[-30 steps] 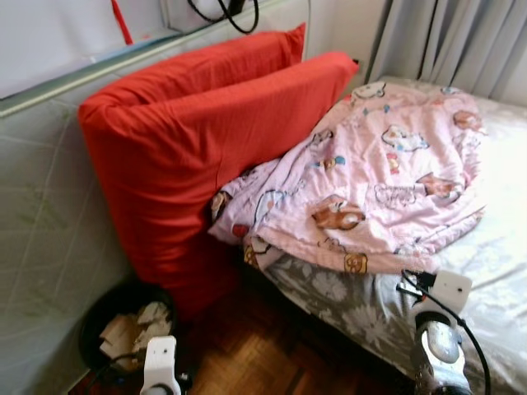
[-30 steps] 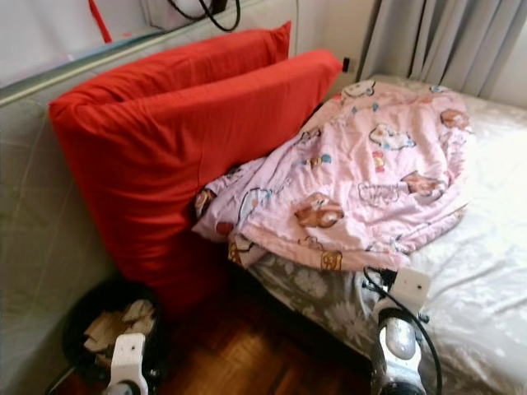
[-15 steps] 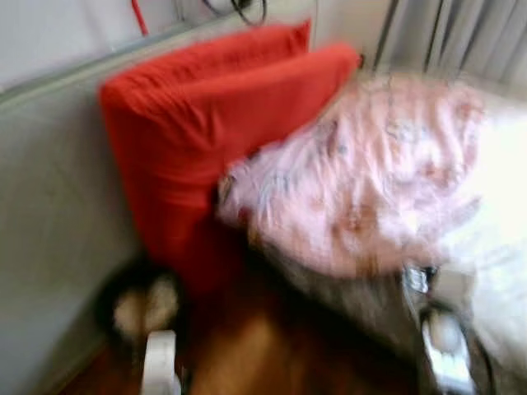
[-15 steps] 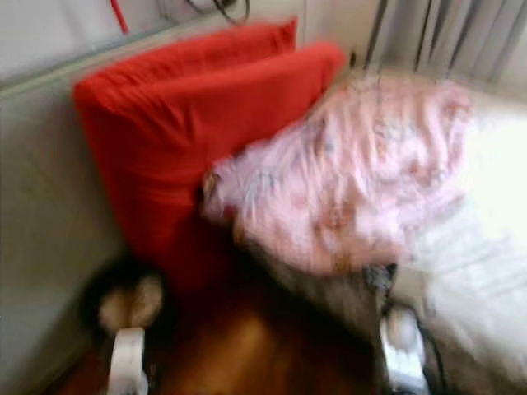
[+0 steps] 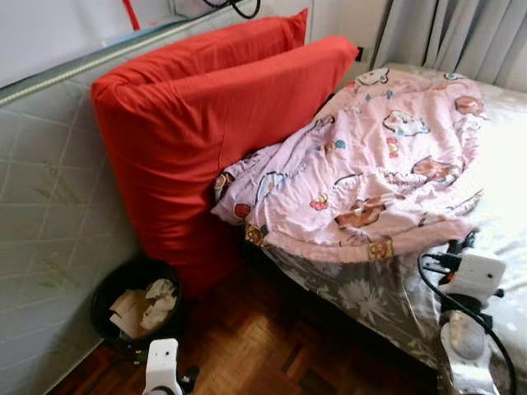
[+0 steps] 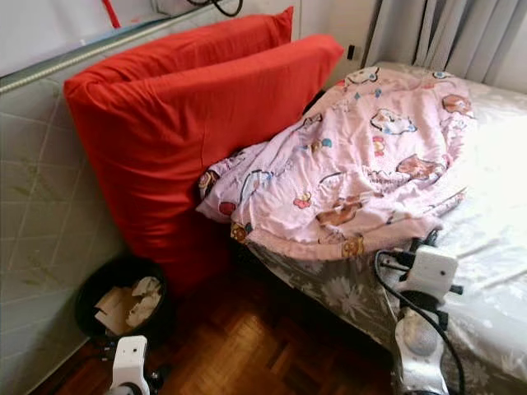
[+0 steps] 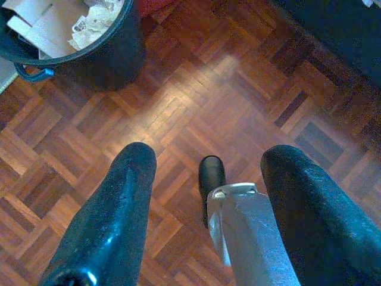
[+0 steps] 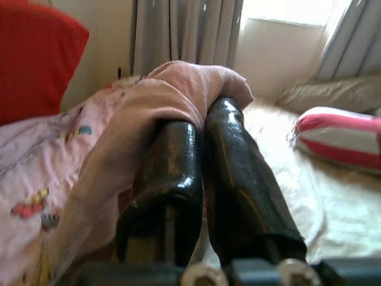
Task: Clean up the room
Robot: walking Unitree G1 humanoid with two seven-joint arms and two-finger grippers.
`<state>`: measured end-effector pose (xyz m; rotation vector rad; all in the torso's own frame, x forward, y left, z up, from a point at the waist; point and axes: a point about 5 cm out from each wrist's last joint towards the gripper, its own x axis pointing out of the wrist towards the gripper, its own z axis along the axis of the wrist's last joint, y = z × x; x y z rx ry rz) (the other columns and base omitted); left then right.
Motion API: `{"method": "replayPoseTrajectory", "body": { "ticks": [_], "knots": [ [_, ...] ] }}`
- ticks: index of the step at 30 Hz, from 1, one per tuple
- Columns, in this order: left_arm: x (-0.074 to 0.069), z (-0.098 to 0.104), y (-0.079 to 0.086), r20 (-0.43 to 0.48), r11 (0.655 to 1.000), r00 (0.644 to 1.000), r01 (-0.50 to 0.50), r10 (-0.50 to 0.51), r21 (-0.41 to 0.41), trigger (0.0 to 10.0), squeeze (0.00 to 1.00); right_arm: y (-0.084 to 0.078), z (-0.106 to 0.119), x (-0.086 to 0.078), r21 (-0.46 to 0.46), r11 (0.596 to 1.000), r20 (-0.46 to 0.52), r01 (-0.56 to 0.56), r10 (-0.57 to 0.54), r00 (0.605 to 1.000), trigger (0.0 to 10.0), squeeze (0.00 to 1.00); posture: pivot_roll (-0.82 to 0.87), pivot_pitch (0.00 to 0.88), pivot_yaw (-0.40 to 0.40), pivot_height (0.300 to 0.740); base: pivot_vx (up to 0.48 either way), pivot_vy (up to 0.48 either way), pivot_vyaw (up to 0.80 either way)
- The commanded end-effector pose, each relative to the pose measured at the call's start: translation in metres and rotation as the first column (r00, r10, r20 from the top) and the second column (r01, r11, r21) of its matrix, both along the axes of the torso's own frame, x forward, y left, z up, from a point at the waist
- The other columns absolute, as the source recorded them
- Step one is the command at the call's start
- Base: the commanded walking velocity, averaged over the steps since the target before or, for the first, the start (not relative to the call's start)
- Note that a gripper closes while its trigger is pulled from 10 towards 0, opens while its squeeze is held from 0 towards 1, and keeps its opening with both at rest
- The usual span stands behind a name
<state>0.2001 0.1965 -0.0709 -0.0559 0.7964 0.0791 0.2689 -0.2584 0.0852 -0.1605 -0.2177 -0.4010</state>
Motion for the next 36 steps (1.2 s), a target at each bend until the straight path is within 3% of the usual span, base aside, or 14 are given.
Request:
{"method": "replayPoseTrajectory", "body": {
  "ticks": [1,9,14,16,17,19,20,26,27,29,36],
  "knots": [
    [-0.004,-0.002,0.003,-0.015,1.000,1.000,-0.010,0.010,0.003,10.0,0.00,-0.005,0.009,-0.005,-0.030,0.999,0.022,0.018,-0.018,1.000,10.0,0.00,0.05,0.068,0.019,0.740,0.000,0.000,0.00],
    [-0.003,-0.001,0.003,-0.012,1.000,1.000,-0.008,0.008,0.002,10.0,0.00,-0.010,0.008,-0.027,-0.066,0.996,-0.022,0.055,-0.057,0.998,10.0,0.00,0.05,0.063,0.015,0.740,0.000,0.000,0.00],
    [-0.002,-0.001,0.001,-0.012,1.000,1.000,0.013,-0.013,-0.001,10.0,0.00,-0.010,-0.035,-0.046,0.000,0.994,-0.214,0.112,-0.109,0.971,10.0,0.00,0.05,0.061,0.013,0.740,0.000,0.000,0.00],
    [-0.002,-0.001,0.001,-0.011,1.000,1.000,0.014,-0.014,0.000,10.0,0.00,-0.008,-0.047,-0.050,0.012,0.992,-0.279,0.124,-0.115,0.953,10.0,0.00,0.05,0.061,0.011,0.740,0.000,0.000,0.00],
    [-0.002,-0.001,0.001,-0.010,1.000,1.000,0.011,-0.011,-0.001,10.0,0.00,-0.004,-0.065,-0.055,0.063,0.990,-0.371,0.126,-0.094,0.924,10.0,0.00,0.06,0.060,0.011,0.740,0.000,0.000,0.00],
    [-0.002,-0.001,0.001,-0.010,1.000,1.000,0.011,-0.011,-0.001,10.0,0.00,-0.003,-0.073,-0.058,0.080,0.988,-0.403,0.135,-0.092,0.911,10.0,0.00,0.05,0.059,0.011,0.740,0.000,0.000,0.00],
    [-0.002,-0.001,0.000,-0.010,1.000,1.000,0.012,-0.012,-0.002,10.0,0.00,-0.003,-0.086,-0.064,0.089,0.984,-0.472,0.155,-0.096,0.876,10.0,0.00,0.06,0.060,0.012,0.740,0.000,0.000,0.00],
    [-0.002,-0.001,0.001,-0.011,1.000,1.000,0.018,-0.018,-0.001,10.0,0.00,-0.006,-0.112,-0.078,0.138,0.966,-0.592,0.220,-0.098,0.800,10.0,0.00,0.06,0.059,0.011,0.740,0.000,0.000,0.00],
    [-0.003,-0.001,0.001,-0.011,1.000,1.000,0.018,-0.018,-0.001,10.0,0.00,-0.005,-0.120,-0.083,0.113,0.970,-0.637,0.214,-0.095,0.765,10.0,0.00,0.06,0.058,0.011,0.740,0.000,0.000,0.00],
    [-0.003,-0.001,0.001,-0.011,1.000,1.000,0.018,-0.018,-0.001,10.0,0.00,-0.006,-0.125,-0.088,0.111,0.970,-0.662,0.216,-0.089,0.744,10.0,0.00,0.06,0.058,0.011,0.740,0.000,0.000,0.00],
    [-0.003,-0.001,0.001,-0.011,1.000,1.000,0.018,-0.018,-0.001,10.0,0.00,-0.006,-0.125,-0.088,0.111,0.970,-0.662,0.216,-0.089,0.744,10.0,0.00,0.06,0.058,0.011,0.740,0.000,0.000,0.00]
  ]
}}
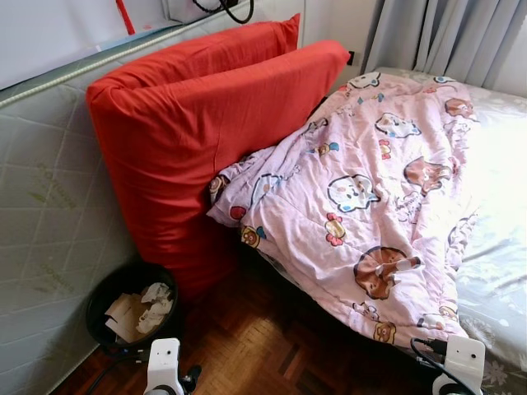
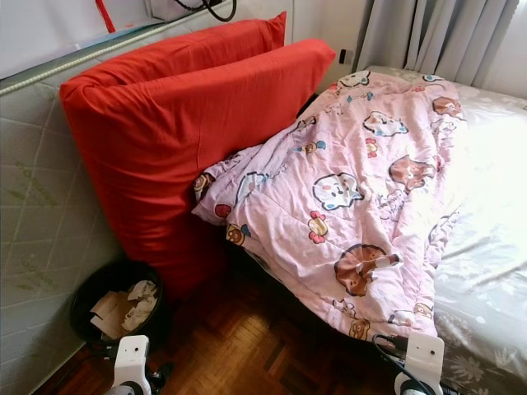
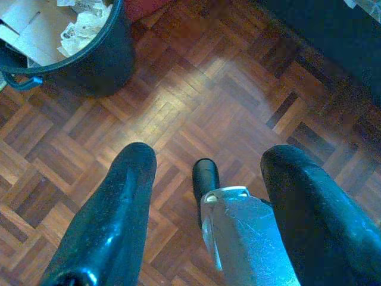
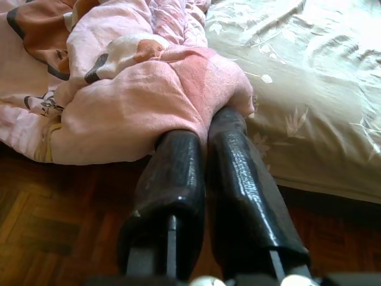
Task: Clean up the room
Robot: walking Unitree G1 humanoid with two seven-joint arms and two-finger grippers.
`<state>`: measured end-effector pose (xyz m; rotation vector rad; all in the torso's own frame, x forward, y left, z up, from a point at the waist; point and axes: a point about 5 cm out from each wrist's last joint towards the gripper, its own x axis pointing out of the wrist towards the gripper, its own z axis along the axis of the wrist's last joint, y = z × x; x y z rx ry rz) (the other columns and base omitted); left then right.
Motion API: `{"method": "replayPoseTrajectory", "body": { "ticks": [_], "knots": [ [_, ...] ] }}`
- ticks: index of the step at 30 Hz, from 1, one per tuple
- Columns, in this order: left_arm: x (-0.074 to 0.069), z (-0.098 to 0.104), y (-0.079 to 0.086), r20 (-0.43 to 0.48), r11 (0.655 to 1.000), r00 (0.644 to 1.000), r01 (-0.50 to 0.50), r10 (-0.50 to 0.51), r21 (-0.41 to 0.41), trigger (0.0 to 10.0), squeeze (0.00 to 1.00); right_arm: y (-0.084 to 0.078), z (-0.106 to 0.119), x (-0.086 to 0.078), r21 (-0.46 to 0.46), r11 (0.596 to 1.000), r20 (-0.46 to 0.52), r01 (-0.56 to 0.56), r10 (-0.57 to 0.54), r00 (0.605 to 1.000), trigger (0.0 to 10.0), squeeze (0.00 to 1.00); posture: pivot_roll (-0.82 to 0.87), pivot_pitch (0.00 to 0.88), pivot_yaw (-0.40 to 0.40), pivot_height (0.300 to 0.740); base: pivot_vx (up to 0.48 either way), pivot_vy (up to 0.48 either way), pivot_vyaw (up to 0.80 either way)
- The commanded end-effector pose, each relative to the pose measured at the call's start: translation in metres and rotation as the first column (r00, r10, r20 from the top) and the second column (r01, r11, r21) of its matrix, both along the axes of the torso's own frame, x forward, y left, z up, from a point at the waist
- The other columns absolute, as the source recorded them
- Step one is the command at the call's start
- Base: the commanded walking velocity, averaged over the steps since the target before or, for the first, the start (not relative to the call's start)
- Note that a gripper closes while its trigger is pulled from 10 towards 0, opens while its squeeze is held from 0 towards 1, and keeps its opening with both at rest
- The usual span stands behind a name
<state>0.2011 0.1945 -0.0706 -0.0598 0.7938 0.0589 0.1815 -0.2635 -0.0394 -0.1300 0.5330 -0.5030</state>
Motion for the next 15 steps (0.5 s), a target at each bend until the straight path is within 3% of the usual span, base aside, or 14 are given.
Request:
{"method": "replayPoseTrajectory", "body": {
  "ticks": [1,3,5,8,15],
  "knots": [
    [-0.004,-0.002,0.003,-0.015,1.000,1.000,0.002,-0.002,0.010,10.0,0.00,0.000,-0.002,-0.002,0.007,1.000,-0.011,0.002,-0.002,1.000,10.0,0.00,0.06,0.058,0.011,0.740,0.000,0.000,0.00],
    [-0.004,-0.002,0.002,-0.017,1.000,1.000,0.011,-0.011,0.011,10.0,0.00,-0.009,-0.031,-0.040,0.094,0.991,-0.236,0.099,-0.074,0.969,10.0,0.00,0.05,0.052,0.015,0.740,0.000,0.000,0.00],
    [-0.004,-0.002,0.002,-0.018,1.000,1.000,0.014,-0.014,0.012,10.0,0.00,-0.007,-0.038,-0.047,0.095,0.993,-0.302,0.076,-0.044,0.952,10.0,0.00,0.05,0.047,0.015,0.740,0.000,0.000,0.00],
    [-0.004,-0.002,0.002,-0.019,1.000,1.000,0.015,-0.015,0.013,10.0,0.00,-0.012,-0.040,-0.055,0.093,0.988,-0.332,0.123,-0.085,0.939,10.0,0.00,0.05,0.040,0.016,0.740,0.000,0.000,0.00],
    [-0.005,-0.003,0.002,-0.021,1.000,1.000,0.019,-0.018,0.014,10.0,0.00,-0.015,-0.040,-0.055,0.096,0.987,-0.332,0.127,-0.089,0.939,10.0,0.00,0.05,0.037,0.021,0.740,0.000,0.000,0.00]
  ]
}}
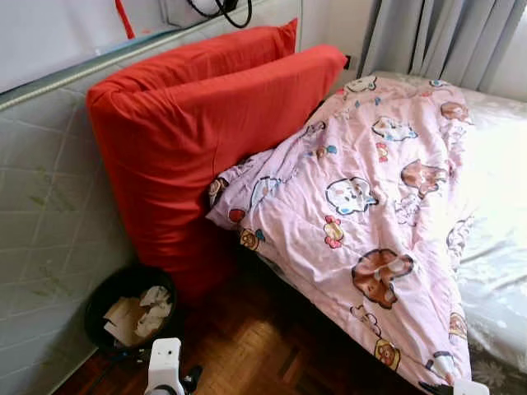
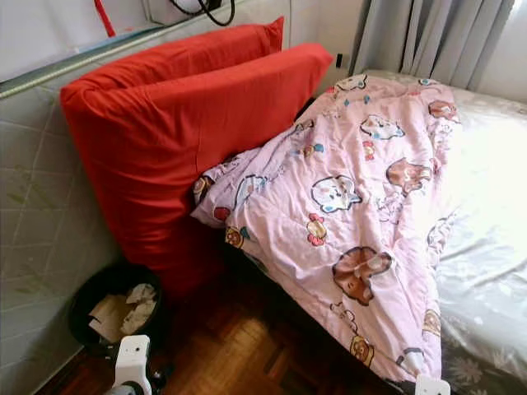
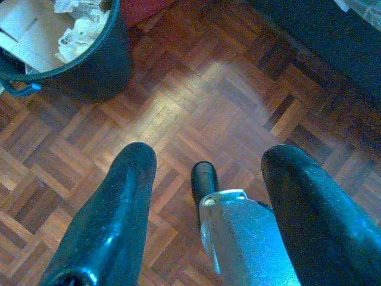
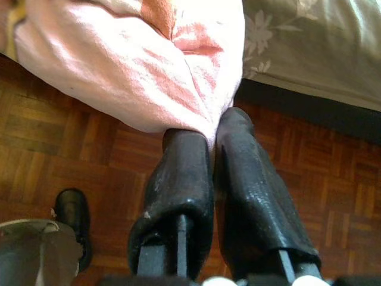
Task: Clean up the room
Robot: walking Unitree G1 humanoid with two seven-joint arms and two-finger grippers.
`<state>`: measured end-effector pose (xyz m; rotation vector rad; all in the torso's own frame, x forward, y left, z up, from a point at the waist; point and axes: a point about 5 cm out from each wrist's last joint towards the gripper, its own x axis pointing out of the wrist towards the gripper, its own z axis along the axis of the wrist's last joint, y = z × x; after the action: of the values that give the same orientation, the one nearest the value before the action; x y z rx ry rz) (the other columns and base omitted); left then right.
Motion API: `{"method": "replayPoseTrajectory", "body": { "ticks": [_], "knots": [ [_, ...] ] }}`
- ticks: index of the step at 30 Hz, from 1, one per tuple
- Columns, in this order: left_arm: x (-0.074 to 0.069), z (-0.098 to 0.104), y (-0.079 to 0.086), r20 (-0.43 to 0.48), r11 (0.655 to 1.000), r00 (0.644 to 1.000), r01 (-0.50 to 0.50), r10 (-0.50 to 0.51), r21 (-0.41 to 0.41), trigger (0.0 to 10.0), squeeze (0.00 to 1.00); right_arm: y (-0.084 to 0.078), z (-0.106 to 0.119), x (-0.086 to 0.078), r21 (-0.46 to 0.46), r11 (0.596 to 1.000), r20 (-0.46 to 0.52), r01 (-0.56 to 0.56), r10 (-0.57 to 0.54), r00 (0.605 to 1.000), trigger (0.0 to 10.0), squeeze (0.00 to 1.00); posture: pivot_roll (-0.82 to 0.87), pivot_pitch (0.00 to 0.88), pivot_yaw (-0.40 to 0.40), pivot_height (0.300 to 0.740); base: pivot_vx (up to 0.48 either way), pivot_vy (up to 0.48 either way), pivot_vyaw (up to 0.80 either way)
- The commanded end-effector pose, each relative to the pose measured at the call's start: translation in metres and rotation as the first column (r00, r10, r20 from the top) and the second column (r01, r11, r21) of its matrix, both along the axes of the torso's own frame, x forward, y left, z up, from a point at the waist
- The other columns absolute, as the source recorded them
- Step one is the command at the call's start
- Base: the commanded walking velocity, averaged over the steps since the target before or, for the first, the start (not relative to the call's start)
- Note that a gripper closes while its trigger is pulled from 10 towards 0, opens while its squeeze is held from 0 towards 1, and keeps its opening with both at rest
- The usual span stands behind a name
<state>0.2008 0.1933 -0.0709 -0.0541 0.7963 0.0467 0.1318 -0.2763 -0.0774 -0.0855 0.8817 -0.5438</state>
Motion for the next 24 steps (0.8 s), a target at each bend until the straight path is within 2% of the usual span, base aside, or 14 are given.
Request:
{"method": "replayPoseTrajectory", "body": {
  "ticks": [1,4,5,6,7,11,24],
  "knots": [
    [-0.0051,-0.0025,0.0029,-0.019,1.000,1.000,0.006,-0.006,0.014,10.0,0.00,-0.0026,-0.0018,-0.0054,0.008,1.000,-0.014,0.028,-0.028,1.000,10.0,0.00,0.05,0.036,0.021,0.740,0.000,0.000,0.00],
    [-0.0055,-0.0027,0.0027,-0.020,1.000,1.000,0.009,-0.009,0.014,10.0,0.00,-0.0033,-0.0023,-0.0058,0.007,0.999,-0.020,0.035,-0.035,0.999,10.0,0.00,0.05,0.037,0.020,0.740,0.000,0.000,0.00],
    [-0.0056,-0.0028,0.0027,-0.021,1.000,1.000,0.009,-0.009,0.014,10.0,0.00,-0.0034,-0.0023,-0.0058,0.007,0.999,-0.021,0.037,-0.037,0.999,10.0,0.30,0.05,0.039,0.019,0.740,0.000,0.000,0.00],
    [-0.0056,-0.0028,0.0027,-0.020,1.000,1.000,0.009,-0.008,0.013,10.0,0.00,-0.0033,-0.0024,-0.0056,0.007,0.999,-0.022,0.040,-0.040,0.999,10.0,0.41,0.05,0.042,0.017,0.740,0.000,0.000,0.00],
    [-0.0057,-0.0028,0.0029,-0.020,1.000,1.000,0.007,-0.006,0.012,10.0,0.00,-0.0029,-0.0025,-0.0053,0.011,0.999,-0.018,0.050,-0.050,0.999,10.0,0.91,0.05,0.047,0.017,0.740,0.000,0.000,0.00],
    [-0.0052,-0.0025,0.0028,-0.019,1.000,1.000,0.008,-0.007,0.011,10.0,0.00,-0.0027,-0.0022,-0.0044,0.013,0.998,-0.012,0.064,-0.064,0.998,10.0,0.93,0.05,0.052,0.017,0.740,0.000,0.000,0.00],
    [-0.0041,-0.0019,0.0028,-0.015,1.000,1.000,0.009,-0.009,0.008,10.0,0.00,-0.0023,-0.0008,0.0017,0.035,0.993,0.012,0.116,-0.117,0.993,10.0,0.89,0.06,0.059,0.019,0.740,0.000,0.000,0.00]
  ]
}}
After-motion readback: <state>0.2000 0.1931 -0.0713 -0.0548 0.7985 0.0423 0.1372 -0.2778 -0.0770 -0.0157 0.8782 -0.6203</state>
